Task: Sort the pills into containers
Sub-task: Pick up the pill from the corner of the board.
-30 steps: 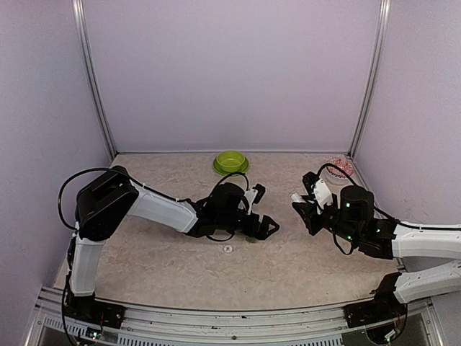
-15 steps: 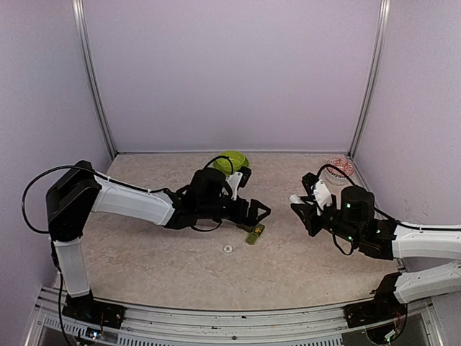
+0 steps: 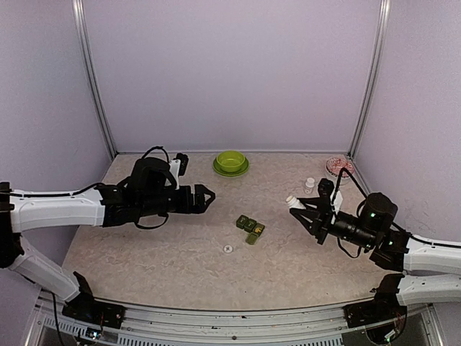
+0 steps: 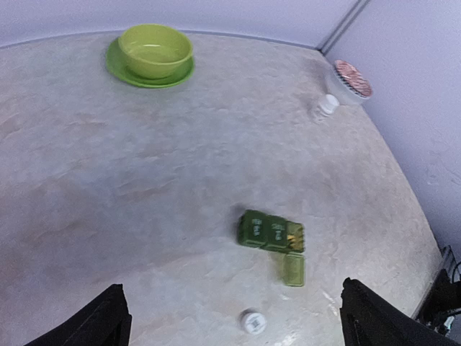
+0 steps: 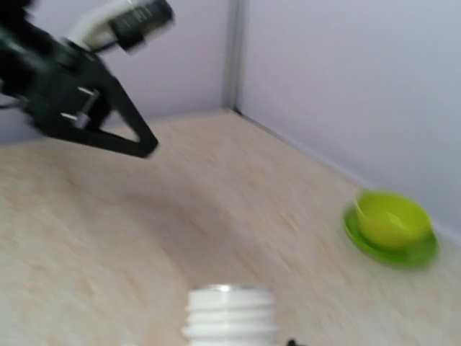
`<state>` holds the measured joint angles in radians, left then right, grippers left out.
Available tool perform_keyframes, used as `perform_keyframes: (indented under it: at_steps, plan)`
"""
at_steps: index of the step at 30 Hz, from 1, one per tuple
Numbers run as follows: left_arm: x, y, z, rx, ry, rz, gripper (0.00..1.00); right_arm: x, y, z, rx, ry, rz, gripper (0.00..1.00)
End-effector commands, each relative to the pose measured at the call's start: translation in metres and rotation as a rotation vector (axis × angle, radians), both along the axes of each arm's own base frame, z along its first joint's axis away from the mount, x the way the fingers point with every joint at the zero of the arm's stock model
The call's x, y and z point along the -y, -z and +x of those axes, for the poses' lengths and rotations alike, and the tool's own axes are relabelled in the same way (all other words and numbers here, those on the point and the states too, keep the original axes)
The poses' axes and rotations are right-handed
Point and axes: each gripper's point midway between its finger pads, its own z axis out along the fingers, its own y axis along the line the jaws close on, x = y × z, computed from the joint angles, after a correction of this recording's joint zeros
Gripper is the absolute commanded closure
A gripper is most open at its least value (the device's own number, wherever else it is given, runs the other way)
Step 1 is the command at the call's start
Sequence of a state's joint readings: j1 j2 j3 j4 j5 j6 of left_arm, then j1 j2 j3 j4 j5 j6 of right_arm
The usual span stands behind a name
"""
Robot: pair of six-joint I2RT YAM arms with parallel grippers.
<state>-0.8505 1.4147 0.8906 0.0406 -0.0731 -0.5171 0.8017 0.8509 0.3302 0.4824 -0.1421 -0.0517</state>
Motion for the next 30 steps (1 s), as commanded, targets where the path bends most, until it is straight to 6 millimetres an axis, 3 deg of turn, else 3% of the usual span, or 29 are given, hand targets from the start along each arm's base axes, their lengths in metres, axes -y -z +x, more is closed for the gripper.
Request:
perform_keyframes:
  at_steps: [1,6,13,22,30]
  plan:
    - [-0.087,0.030,-0.003,-0.109,-0.273,0.162,0.01,-0.012,-0.033,-0.030,0.112,-0.160,0.061,0.82]
    - [-0.162,0.054,-0.018,-0.174,-0.482,0.279,0.03,-0.025,-0.042,-0.037,0.116,-0.221,0.048,0.82]
    - [-0.220,0.092,-0.032,-0.262,-0.655,0.382,0.07,-0.037,-0.039,-0.042,0.113,-0.271,0.023,0.82]
    - [-0.256,0.112,-0.029,-0.316,-0.807,0.389,0.15,-0.040,-0.033,-0.046,0.099,-0.289,0.007,0.82]
    - [-0.273,0.138,-0.022,-0.393,-0.856,0.364,0.28,-0.041,-0.031,-0.048,0.099,-0.296,0.002,0.82]
